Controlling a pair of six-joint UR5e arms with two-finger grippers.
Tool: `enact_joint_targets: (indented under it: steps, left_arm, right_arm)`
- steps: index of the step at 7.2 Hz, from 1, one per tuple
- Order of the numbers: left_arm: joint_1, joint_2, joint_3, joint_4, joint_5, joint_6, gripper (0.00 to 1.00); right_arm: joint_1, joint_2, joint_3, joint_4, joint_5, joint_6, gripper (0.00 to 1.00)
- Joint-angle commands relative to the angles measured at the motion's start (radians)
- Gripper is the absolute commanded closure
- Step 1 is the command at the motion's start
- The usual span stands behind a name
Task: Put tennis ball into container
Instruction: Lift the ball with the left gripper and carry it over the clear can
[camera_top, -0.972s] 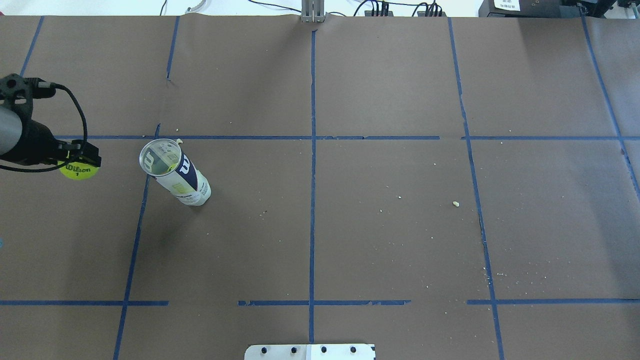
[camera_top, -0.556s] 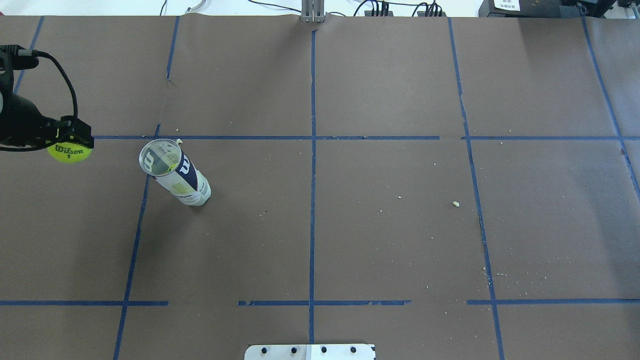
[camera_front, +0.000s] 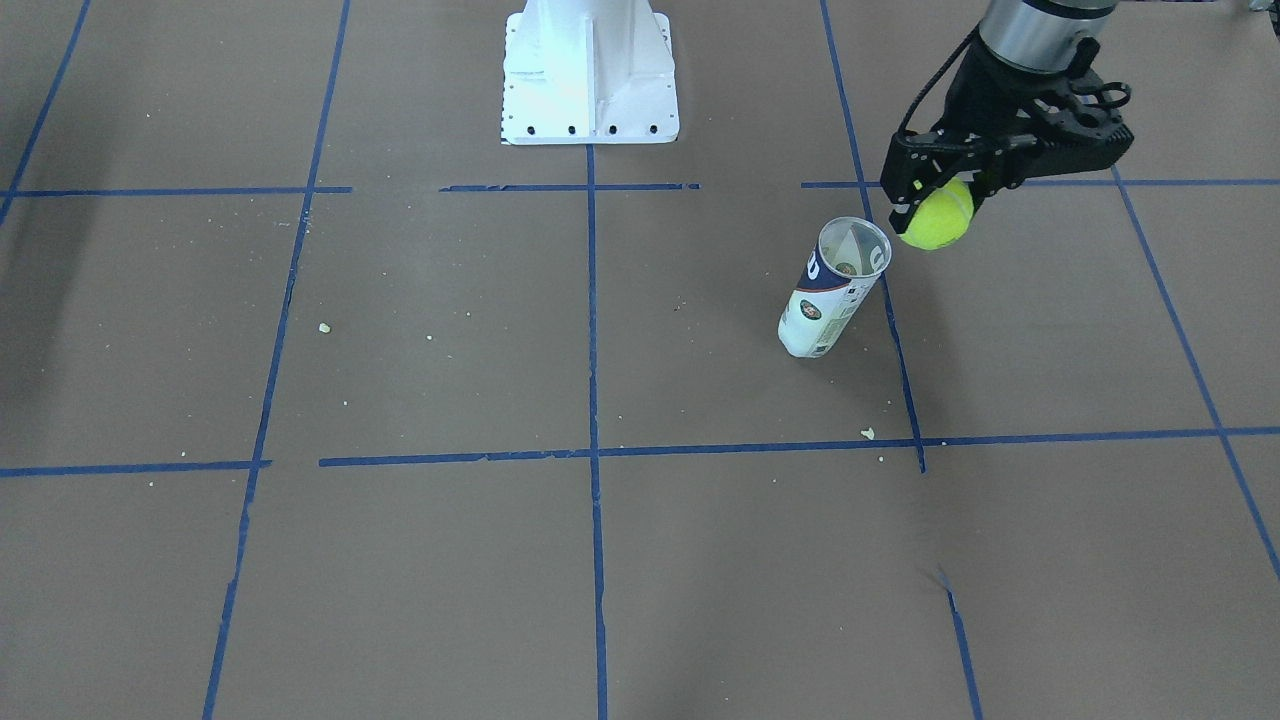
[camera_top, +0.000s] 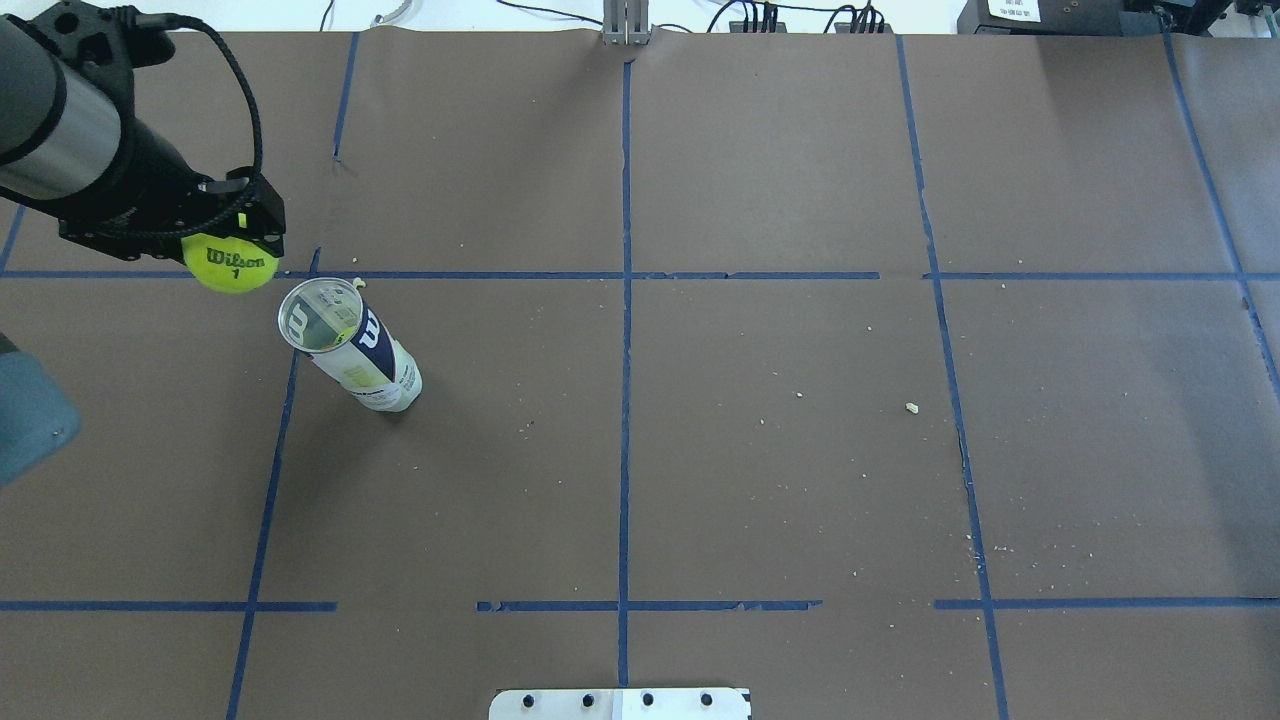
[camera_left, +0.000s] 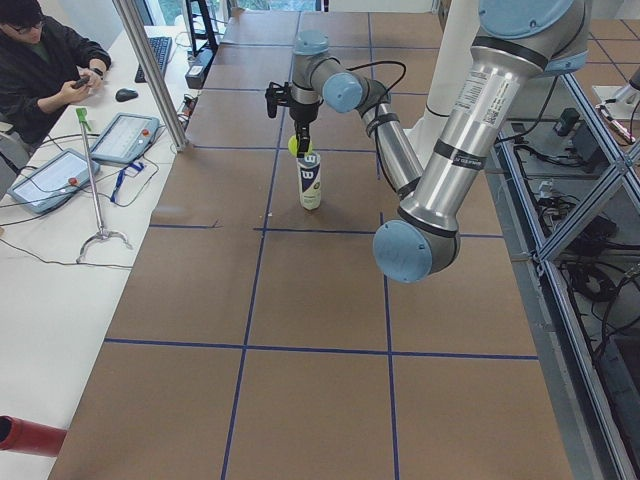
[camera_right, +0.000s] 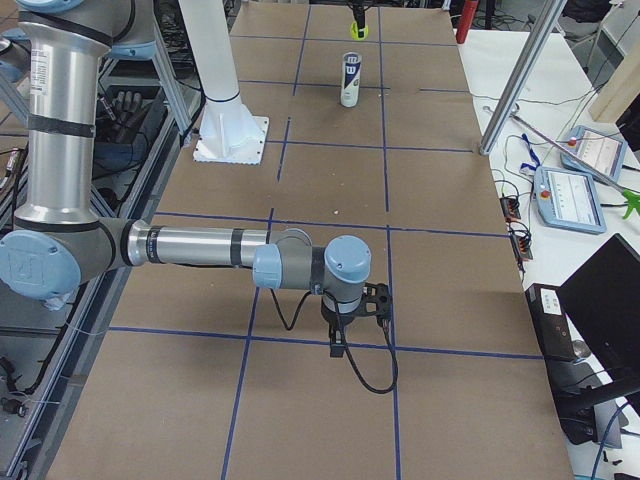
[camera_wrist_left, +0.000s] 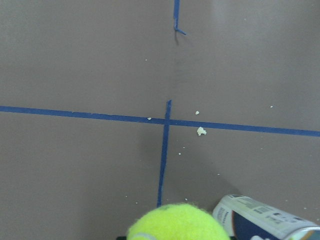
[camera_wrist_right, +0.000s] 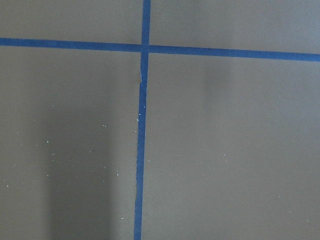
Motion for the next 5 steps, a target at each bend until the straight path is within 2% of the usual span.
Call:
enact_joint_targets:
  steps: [1,5]
  left_arm:
    - [0.049,-0.065,0.05,0.008,-0.001,-0.053,0.78]
    - [0.071,-0.05,0.074,0.007,0.003,-0.044,0.77]
  right_arm:
    - [0.0,-0.001,-0.001,-0.001,0.0,0.0,0.0]
    - [0.0,0.001,-0.001,0.001,0.0,0.0,0.0]
